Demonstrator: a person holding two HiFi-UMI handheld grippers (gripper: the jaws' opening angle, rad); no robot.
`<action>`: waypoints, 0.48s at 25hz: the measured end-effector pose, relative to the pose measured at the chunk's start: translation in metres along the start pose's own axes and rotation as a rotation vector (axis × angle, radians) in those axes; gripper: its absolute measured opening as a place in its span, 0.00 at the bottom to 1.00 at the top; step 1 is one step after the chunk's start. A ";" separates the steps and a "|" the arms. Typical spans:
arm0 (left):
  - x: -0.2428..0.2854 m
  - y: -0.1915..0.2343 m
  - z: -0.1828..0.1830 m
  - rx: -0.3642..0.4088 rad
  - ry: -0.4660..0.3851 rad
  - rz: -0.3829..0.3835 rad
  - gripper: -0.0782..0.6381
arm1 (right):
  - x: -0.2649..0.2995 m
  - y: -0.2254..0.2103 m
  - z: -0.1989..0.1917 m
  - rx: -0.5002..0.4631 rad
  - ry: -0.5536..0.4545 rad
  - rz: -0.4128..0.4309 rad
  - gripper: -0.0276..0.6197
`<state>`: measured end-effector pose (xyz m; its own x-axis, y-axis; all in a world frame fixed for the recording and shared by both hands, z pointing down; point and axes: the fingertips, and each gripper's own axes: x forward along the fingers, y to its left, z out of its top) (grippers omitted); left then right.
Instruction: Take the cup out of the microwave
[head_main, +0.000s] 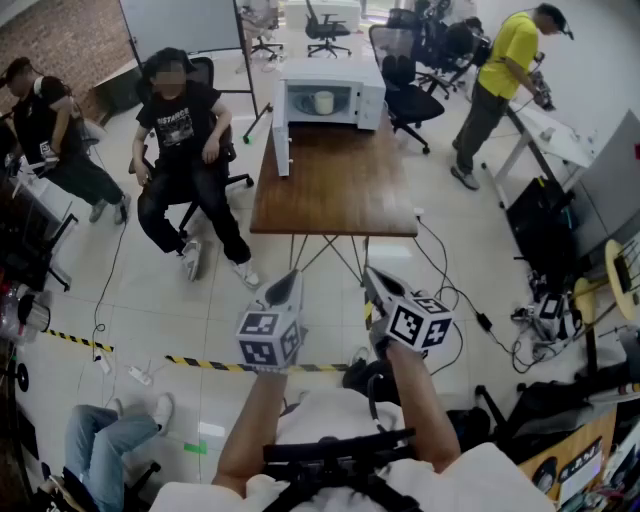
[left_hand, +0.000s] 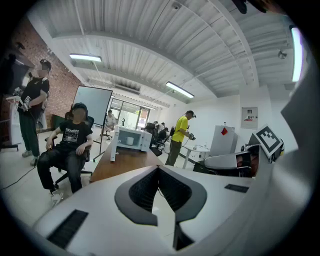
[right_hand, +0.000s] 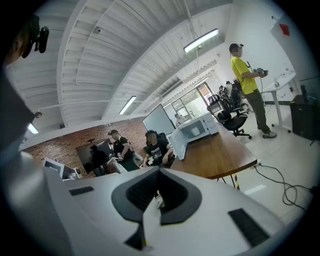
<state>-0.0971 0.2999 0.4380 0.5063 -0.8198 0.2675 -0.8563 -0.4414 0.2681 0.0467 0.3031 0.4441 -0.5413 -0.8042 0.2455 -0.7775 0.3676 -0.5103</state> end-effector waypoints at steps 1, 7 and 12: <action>0.001 0.000 0.000 -0.001 -0.001 0.000 0.11 | 0.000 -0.001 0.000 -0.001 0.000 -0.001 0.07; 0.002 -0.002 0.000 0.001 0.002 -0.005 0.11 | -0.001 -0.001 0.003 -0.001 -0.006 -0.004 0.07; 0.002 -0.004 0.001 0.001 0.002 -0.004 0.11 | -0.002 -0.002 0.002 -0.001 -0.005 -0.001 0.07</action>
<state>-0.0927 0.2996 0.4368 0.5102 -0.8170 0.2686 -0.8542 -0.4451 0.2686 0.0502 0.3029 0.4427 -0.5388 -0.8069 0.2420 -0.7785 0.3671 -0.5091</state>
